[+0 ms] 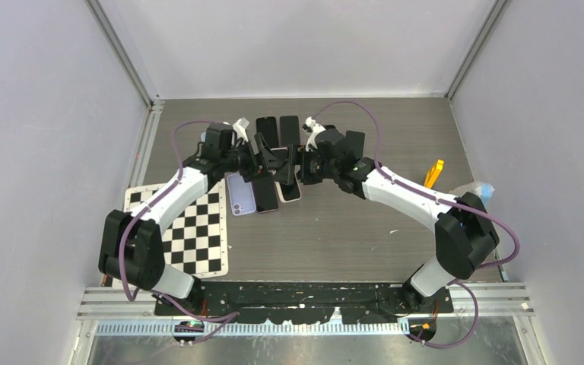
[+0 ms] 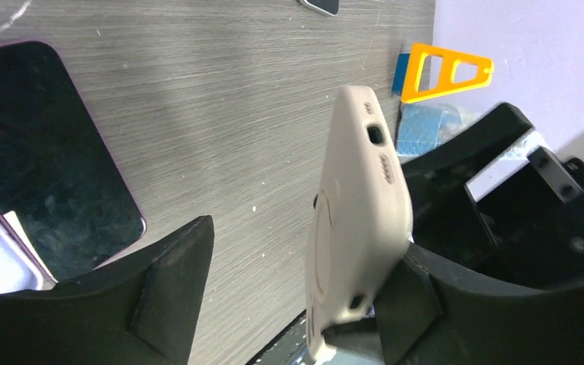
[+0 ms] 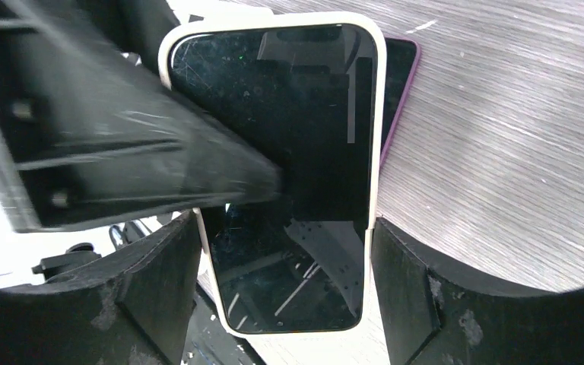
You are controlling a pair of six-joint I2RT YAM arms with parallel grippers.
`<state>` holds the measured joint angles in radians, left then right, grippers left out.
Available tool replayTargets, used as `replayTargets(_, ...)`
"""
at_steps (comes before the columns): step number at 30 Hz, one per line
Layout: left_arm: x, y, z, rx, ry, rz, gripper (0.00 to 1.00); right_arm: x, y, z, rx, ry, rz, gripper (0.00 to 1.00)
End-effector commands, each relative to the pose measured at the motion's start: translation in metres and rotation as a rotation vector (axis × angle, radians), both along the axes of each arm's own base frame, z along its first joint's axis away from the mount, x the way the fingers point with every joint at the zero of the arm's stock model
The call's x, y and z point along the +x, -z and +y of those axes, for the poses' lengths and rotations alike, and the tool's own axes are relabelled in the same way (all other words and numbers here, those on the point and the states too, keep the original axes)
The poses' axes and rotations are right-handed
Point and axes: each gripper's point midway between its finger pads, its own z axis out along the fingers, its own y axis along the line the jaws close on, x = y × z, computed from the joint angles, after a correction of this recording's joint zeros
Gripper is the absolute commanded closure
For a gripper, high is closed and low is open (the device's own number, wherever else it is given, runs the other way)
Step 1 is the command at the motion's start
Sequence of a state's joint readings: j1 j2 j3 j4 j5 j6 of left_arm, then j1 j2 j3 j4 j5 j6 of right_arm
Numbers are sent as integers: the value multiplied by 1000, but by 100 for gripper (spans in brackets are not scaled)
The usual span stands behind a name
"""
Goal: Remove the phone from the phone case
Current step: Pick up the phone at the center of the board.
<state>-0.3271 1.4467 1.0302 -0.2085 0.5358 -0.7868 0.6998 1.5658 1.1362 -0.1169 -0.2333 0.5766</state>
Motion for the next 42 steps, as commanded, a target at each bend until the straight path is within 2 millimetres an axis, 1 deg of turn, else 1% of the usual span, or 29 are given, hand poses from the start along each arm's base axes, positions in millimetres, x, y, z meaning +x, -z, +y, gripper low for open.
replayTargets(1,20,-21,-12,-33,-40,-59,32,4,-65,26,139,-44,-119,67)
replayTargets(4,22,-19,-16,-40,-50,-40,43,3,-58,33,111,-48,-96,67)
replayTargets(8,19,-13,-18,-53,-63,4,56,8,-46,37,73,-18,-65,68)
replayTargets(9,18,-11,-18,-58,-67,18,63,10,-44,38,67,-17,-60,68)
replayTargets(10,17,-11,-19,-65,-67,24,71,10,-42,39,61,-16,-53,69)
replayTargets(13,17,-12,-19,-70,-68,27,98,13,-37,38,39,-1,-44,67)
replayTargets(14,17,-13,-19,-69,-69,26,100,13,-35,37,32,2,-40,65)
replayTargets(16,18,-16,-18,-65,-69,15,100,13,-36,34,27,8,-45,53)
replayTargets(17,18,-18,-18,-61,-68,7,100,12,-36,32,23,7,-52,41)
replayTargets(18,18,-20,-18,-57,-65,2,100,10,-37,30,22,5,-58,34)
replayTargets(19,19,-22,-17,-51,-60,-8,100,8,-38,28,15,-6,-73,23)
replayTargets(22,21,-32,-15,-34,-46,-35,100,0,-51,17,22,-25,-129,10)
replayTargets(25,27,-47,-9,-28,-33,-77,100,-6,-67,7,62,-45,-187,7)
replayTargets(26,28,-53,-7,-33,-28,-88,100,-12,-73,2,82,-55,-197,6)
replayTargets(27,30,-60,-6,-42,-22,-104,100,-10,-80,-2,106,-47,-216,6)
replayTargets(28,32,-66,-3,-51,-22,-117,100,-17,-86,-6,129,-58,-227,6)
replayTargets(29,34,-73,-1,-60,-22,-128,100,-15,-95,-10,159,-48,-246,6)
replayTargets(30,36,-81,1,-71,-22,-143,100,-17,-102,-16,183,-43,-262,6)
replayTargets(31,38,-88,3,-80,-24,-154,100,-18,-112,-16,224,-36,-282,6)
replayTargets(32,40,-95,5,-91,-28,-165,100,-20,-117,-21,246,-29,-291,6)
replayTargets(33,42,-103,7,-105,-32,-179,100,-20,-126,-22,287,-15,-302,6)
replayTargets(34,44,-112,8,-124,-35,-192,100,-21,-130,-27,306,-1,-307,6)
replayTargets(35,47,-122,9,-148,-39,-209,100,-20,-136,-28,344,14,-302,6)
replayTargets(37,50,-143,8,-210,-39,-245,100,-17,-142,-30,393,50,-272,8)
replayTargets(41,54,-196,5,-344,-41,-334,100,-8,-151,-25,481,96,-184,18)
replayTargets(42,57,-208,5,-378,-57,-351,100,-8,-159,-23,517,101,-156,22)
